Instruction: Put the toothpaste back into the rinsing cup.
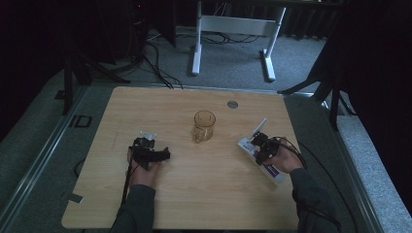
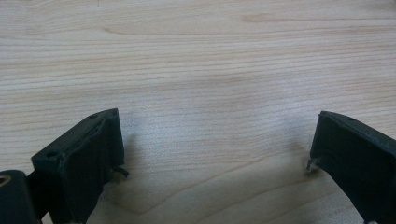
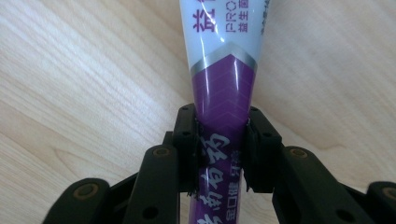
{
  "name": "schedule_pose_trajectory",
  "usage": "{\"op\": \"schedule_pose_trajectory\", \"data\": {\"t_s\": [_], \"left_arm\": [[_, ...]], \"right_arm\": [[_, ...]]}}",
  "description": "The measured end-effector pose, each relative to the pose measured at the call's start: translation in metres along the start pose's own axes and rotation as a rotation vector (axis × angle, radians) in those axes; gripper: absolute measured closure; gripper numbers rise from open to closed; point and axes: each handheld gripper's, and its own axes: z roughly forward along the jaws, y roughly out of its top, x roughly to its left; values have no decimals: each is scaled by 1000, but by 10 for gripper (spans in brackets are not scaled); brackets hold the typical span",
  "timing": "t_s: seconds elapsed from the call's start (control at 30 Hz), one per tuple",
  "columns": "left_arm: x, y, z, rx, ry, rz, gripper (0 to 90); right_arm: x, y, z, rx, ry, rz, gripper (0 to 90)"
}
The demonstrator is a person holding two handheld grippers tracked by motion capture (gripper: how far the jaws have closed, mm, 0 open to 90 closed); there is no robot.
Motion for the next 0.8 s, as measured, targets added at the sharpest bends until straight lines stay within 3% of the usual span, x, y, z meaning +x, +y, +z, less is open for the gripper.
{"op": "schedule_pose_trajectory", "data": {"t_s": [0.8], "left_arm": [[0, 0, 0, 0, -1, 2, 23]], "right_arm": [[-14, 11, -32, -100, -40, 58, 707]]}}
